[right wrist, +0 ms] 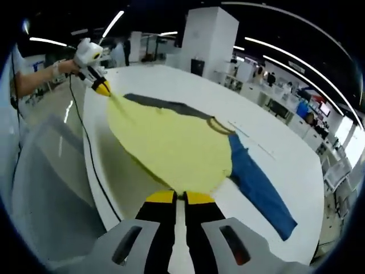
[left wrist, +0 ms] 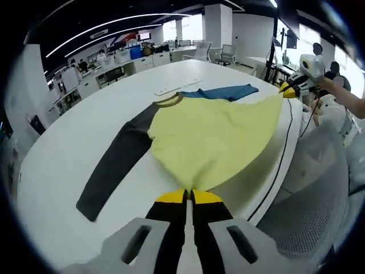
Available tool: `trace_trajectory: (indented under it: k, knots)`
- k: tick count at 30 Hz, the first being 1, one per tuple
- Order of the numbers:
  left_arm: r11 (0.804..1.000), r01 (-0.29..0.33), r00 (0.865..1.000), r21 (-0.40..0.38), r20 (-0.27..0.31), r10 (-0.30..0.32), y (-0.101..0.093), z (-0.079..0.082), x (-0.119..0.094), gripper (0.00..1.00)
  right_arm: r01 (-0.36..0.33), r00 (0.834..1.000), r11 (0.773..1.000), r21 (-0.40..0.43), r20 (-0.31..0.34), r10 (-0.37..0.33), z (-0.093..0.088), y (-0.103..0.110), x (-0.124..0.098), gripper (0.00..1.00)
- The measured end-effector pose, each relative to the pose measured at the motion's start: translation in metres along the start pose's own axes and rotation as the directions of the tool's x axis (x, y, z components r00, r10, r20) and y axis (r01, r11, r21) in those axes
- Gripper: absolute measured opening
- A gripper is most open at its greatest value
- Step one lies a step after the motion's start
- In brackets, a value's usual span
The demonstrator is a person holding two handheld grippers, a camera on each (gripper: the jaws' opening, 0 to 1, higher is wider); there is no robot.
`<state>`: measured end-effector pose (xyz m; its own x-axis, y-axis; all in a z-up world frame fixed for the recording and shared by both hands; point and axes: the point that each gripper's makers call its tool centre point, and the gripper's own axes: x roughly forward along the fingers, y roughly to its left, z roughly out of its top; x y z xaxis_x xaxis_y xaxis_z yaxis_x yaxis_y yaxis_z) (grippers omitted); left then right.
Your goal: Fold the garment on the visible template until the final outline fits inside the template.
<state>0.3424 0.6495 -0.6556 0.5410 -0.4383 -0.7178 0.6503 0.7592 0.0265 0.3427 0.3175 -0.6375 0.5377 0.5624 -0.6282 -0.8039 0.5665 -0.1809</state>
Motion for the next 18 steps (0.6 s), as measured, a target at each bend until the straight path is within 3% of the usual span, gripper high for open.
trace_trajectory:
  k: [18]
  knots:
    - [0.994,0.076,0.990,-0.078,-0.112,-0.085,-0.032,-0.056,0.018,0.00,-0.043,0.995,0.996,0.073,-0.084,0.049,-0.053,0.018,0.010,0.05]
